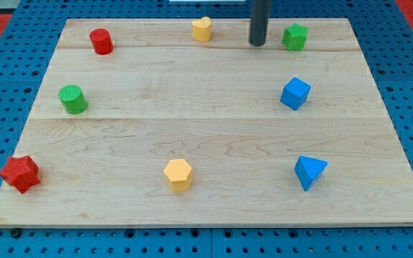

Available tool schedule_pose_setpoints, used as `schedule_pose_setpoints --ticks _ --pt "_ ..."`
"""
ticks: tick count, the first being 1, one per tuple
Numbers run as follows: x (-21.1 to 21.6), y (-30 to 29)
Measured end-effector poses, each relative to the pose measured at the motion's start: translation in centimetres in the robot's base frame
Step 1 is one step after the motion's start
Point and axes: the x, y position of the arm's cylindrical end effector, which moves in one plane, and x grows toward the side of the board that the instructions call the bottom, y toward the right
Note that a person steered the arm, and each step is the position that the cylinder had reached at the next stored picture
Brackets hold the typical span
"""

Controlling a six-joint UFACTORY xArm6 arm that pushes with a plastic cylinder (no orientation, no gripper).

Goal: Slightly push the yellow heart towards the left of the board

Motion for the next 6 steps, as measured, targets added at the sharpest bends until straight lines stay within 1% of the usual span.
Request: schedule_pose_setpoints --ticks 1,2,3,4,5,6 --pt "-4.2 -3.5" --pt "-4.1 -8.9" --pt "-4.1 -10.7" --pt "-3.8 -9.6" --pt "-1.9 -9.5" --pt "-1.1 -6.7"
